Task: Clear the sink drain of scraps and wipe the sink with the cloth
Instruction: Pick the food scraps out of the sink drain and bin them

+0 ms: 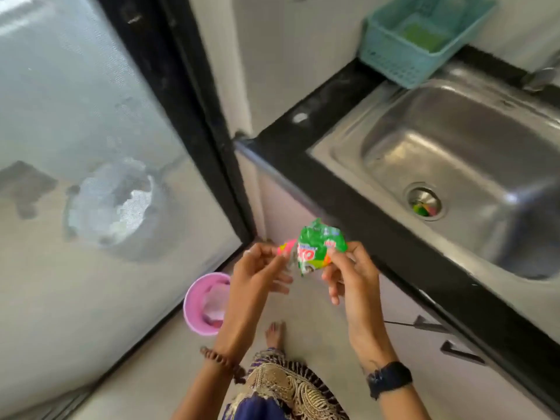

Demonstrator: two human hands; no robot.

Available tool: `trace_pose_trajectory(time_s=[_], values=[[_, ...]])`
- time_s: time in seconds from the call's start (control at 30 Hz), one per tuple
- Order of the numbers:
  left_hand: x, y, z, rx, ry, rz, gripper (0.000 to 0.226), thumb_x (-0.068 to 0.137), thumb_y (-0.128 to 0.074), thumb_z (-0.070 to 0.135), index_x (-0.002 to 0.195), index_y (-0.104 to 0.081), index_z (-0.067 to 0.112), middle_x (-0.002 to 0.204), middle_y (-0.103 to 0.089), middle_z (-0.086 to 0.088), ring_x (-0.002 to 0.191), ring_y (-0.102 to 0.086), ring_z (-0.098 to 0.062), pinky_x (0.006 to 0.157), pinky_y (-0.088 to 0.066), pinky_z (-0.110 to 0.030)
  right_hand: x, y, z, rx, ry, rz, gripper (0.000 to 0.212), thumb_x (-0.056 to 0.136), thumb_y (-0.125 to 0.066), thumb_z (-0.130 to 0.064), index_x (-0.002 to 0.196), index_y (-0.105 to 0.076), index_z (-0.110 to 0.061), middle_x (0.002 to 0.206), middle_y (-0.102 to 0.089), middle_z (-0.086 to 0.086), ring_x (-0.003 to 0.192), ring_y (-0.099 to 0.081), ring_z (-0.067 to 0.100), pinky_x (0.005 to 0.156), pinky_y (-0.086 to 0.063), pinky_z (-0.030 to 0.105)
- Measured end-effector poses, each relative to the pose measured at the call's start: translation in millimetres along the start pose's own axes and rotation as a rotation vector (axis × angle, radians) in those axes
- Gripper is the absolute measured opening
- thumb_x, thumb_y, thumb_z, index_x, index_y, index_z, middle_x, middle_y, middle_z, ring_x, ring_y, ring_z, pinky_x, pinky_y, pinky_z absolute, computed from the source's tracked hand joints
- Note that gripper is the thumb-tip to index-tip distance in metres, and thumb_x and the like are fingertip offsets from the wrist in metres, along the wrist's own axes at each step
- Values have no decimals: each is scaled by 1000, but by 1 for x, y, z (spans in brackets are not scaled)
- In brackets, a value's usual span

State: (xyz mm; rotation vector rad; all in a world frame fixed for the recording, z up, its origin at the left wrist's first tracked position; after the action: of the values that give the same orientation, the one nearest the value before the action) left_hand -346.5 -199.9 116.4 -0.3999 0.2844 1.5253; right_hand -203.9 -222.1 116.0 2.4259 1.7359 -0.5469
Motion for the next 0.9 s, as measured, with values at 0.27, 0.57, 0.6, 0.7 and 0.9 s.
trace_pose_trajectory(time_s=[0.27,0.57,0.6,0.7,0.9], values=[[31,156,-200,-26,431,295,11,86,-56,2,75,-58,4,66,-61,-11,54,-58,-16,49,-53,-18,20,-93,226,-571,-187,-213,12,89,-59,-25,80,-52,-20,61,-63,-5,48,-52,0,51,-41,26],[169,271,-444,191,513,323,7,82,-62,2,77,-58,4,90,-67,-29,61,-68,-25,72,-58,-39,112,-178,509,-802,-340,-251,23,87,-58,-25,104,-56,-10,104,-69,15,94,-63,32,76,-49,37],[177,277,-455,187,527,290,7,83,-63,4,88,-58,2,91,-65,-26,51,-66,-15,64,-58,-32,117,-183,525,-758,-399,-262,27,87,-57,-25,110,-54,-10,106,-68,17,91,-63,32,76,-52,40],[186,290,-461,234,527,289,22,91,-54,16,108,-54,2,86,-62,-17,38,-60,-3,46,-53,-18,121,-194,548,-655,-515,-267,38,89,-54,-19,125,-45,-10,107,-64,18,72,-57,25,56,-49,29],[148,258,-354,-229,542,543,21,95,-46,19,83,-57,5,61,-58,-6,34,-50,-7,35,-43,-15,94,-199,439,-301,-593,-60,9,89,-46,-7,84,-53,-12,59,-50,1,34,-36,6,32,-29,16]])
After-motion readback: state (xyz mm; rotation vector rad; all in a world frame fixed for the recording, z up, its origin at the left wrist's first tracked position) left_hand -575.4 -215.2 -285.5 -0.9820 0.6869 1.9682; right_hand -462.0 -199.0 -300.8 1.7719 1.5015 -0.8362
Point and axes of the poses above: each hand's wrist, its own x-axis towards the middle knuckle, its own y-axis out of the back of the hand, z = x × y, the point moved 2 cm from there along x, towards the middle knuckle
